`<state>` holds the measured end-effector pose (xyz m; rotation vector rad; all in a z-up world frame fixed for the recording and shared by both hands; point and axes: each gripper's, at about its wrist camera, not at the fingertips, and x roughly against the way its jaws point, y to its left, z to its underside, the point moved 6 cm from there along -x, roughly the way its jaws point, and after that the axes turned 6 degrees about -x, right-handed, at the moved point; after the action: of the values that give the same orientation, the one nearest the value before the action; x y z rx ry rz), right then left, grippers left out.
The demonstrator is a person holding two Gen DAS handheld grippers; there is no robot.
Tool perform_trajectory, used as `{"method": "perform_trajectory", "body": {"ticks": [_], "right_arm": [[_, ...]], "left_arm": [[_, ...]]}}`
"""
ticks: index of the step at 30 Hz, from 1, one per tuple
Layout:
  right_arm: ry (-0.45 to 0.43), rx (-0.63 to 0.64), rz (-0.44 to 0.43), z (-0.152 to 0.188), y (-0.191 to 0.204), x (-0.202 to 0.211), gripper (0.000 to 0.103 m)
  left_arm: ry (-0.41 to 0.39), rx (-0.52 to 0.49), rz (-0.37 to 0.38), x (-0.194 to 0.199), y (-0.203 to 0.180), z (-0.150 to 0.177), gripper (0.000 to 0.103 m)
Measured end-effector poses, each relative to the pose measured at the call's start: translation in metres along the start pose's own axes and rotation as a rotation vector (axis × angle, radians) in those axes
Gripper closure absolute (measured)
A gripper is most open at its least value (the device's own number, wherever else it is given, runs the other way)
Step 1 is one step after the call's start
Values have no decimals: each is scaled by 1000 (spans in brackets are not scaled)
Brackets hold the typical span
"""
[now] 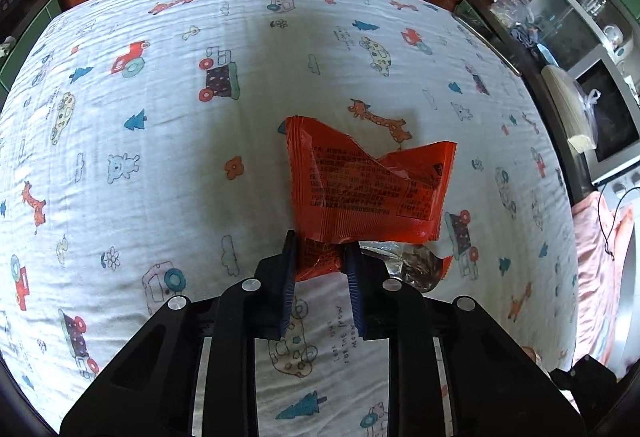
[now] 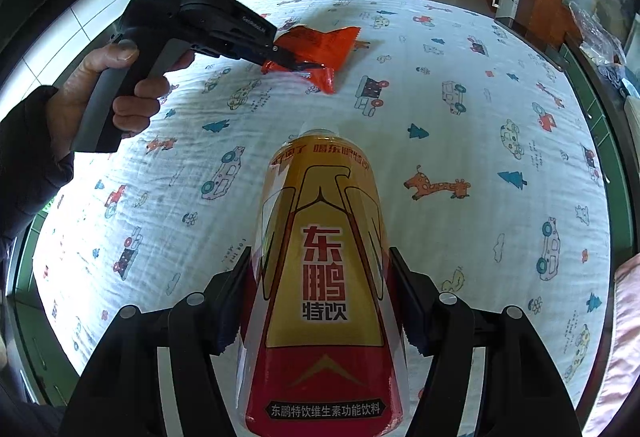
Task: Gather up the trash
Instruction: 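Carry the wrapper and bottle over the basket and release both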
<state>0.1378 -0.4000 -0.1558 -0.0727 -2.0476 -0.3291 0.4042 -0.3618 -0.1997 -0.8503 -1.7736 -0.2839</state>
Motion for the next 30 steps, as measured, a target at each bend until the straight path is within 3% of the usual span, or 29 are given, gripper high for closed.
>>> {"method": "perform_trajectory", "body": {"ticks": [8,14,20,30], "right_arm": [[-14,-10,-46,-4,15,3,41],[-28,30,-103,-16,51,9,41],[-49,115,-171,-33,110,15,41],[-40,326,-339,-57,264,6,41]], "left_arm": [[-67,51,36,42,12,25,85],[-145,127,9,99,51,64,85],[-227,234,-81,174,117,125,85],[-320,455,-313,293,244,244,85]]}}
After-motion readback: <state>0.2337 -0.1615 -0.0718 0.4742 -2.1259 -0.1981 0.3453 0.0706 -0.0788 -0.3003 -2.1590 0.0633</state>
